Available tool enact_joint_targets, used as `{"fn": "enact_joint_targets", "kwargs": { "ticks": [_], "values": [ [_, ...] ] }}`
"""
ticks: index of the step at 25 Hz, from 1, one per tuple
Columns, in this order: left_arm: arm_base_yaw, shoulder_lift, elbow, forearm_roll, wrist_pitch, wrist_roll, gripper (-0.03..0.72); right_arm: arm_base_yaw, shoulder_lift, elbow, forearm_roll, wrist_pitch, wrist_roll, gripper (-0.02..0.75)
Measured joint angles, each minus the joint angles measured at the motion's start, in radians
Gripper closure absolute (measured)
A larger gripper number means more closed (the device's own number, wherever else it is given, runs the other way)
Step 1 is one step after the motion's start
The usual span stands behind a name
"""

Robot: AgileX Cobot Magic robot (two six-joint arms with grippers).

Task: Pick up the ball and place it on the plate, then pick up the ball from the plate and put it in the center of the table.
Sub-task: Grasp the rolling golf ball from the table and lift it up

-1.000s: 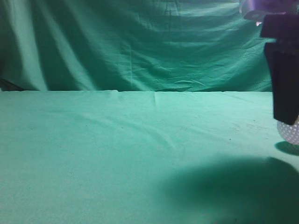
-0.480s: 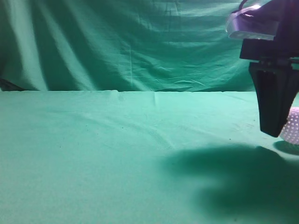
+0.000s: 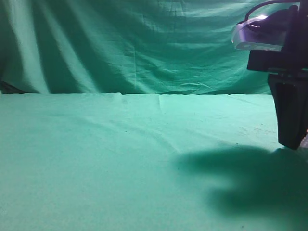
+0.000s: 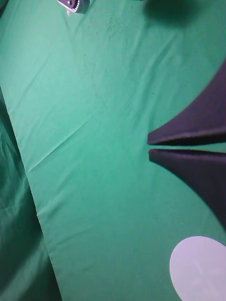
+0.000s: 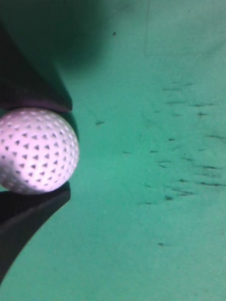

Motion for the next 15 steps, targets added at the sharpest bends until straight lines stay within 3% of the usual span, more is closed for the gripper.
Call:
{"fn": "enact_joint_targets", "kwargs": {
  "ticks": [6, 11, 15],
  "values": [
    [0.0, 0.0, 0.0, 0.0, 0.0, 0.0, 0.688, 0.0, 0.002, -0.094, -0.002, 0.064, -0.001, 0.408],
    [0.0, -0.004, 0.01, -0.002, 0.001, 0.0, 0.688, 0.0, 0.002, -0.28, -0.004, 0.137, -0.017, 0.408],
    [0.0, -0.046, 0.094, -0.034, -0.017, 0.0, 0.688, 0.017, 0.012, -0.443, -0.009, 0.175, -0.033, 0.408]
  ]
}}
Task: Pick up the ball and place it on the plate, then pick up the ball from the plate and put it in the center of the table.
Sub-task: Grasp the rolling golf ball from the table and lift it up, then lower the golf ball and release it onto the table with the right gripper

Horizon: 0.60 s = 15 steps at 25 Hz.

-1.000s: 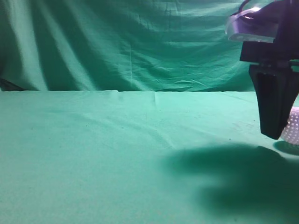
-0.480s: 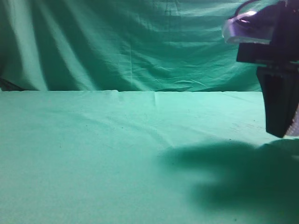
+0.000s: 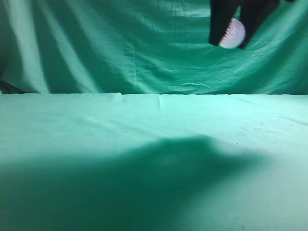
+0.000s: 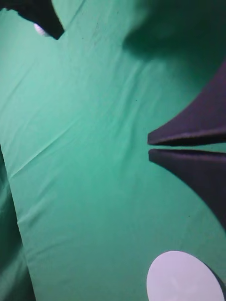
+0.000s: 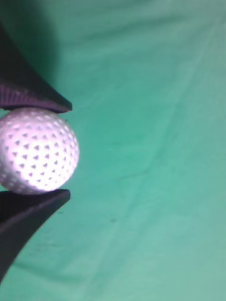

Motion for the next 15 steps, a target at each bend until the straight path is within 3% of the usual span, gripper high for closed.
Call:
{"fn": "enact_joint_targets", "kwargs": {
  "ticks": [8, 15],
  "values": [
    [0.0, -0.112, 0.157, -0.002, -0.087, 0.0, 0.688, 0.108, 0.19, -0.264, -0.002, 0.052, -0.05, 0.408],
    [0.0, -0.117, 0.206, -0.002, -0.158, 0.001, 0.688, 0.189, 0.439, -0.46, -0.002, 0.066, -0.066, 0.408]
  ]
}}
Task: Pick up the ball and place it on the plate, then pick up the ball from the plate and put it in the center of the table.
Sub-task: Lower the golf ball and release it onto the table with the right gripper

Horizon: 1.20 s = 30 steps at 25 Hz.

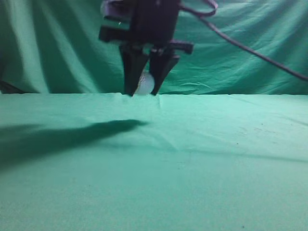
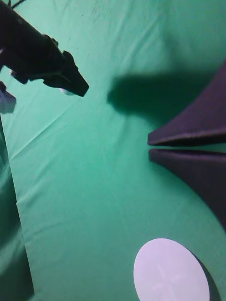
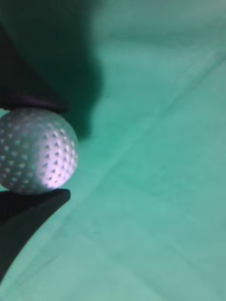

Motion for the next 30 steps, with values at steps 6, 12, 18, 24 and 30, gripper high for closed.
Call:
{"fn": "enact_joint_targets", "kwargs": {
  "ticks": [6, 12, 18, 24, 30],
  "values": [
    [0.0, -0.002, 0.021, 0.0, -0.018, 0.002, 0.688, 0.008, 0.121, -0.111, 0.0, 0.0, -0.001, 0.408],
    [0.0, -0.002, 0.021, 0.0, -0.024, 0.002, 0.688, 0.011, 0.135, -0.12, 0.002, -0.012, -0.006, 0.408],
    [0.0, -0.002, 0.021, 0.0, -0.026, 0.002, 0.688, 0.011, 0.135, -0.12, 0.003, -0.017, -0.009, 0.408],
    [0.0, -0.002, 0.021, 0.0, -0.03, 0.002, 0.688, 0.011, 0.135, -0.12, 0.003, -0.017, -0.011, 0.252],
    [0.0, -0.002, 0.021, 0.0, -0.03, 0.002, 0.688, 0.011, 0.135, -0.144, 0.003, 0.006, -0.011, 0.167]
  ]
}}
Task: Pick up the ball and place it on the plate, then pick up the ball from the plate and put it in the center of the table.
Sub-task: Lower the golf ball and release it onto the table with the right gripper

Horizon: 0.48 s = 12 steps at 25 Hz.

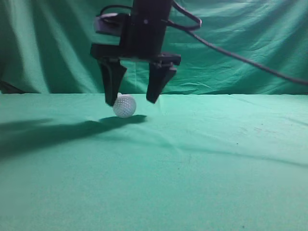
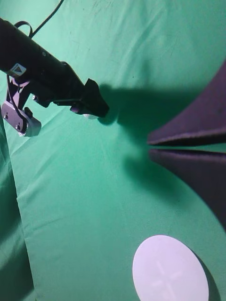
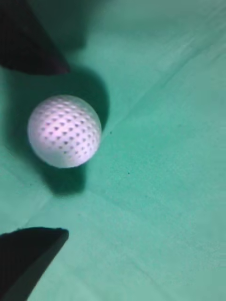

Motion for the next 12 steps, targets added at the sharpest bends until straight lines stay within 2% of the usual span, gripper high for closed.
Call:
{"fn": "enact_joint_targets", "kwargs": {
  "ticks": [5, 8, 11, 12],
  "values": [
    [0.0, 0.0, 0.0, 0.0, -0.003, 0.0, 0.688, 0.0, -0.027, -0.153, -0.007, 0.165, 0.0, 0.167],
    [0.0, 0.0, 0.0, -0.008, -0.005, 0.0, 0.688, 0.0, -0.088, -0.228, -0.026, 0.22, 0.024, 0.349],
    [0.0, 0.0, 0.0, -0.017, -0.015, 0.0, 0.688, 0.0, -0.181, -0.242, -0.054, 0.237, 0.031, 0.594],
    [0.0, 0.0, 0.0, -0.017, -0.026, 0.0, 0.688, 0.0, -0.207, -0.242, -0.065, 0.242, 0.037, 0.653]
  ]
}}
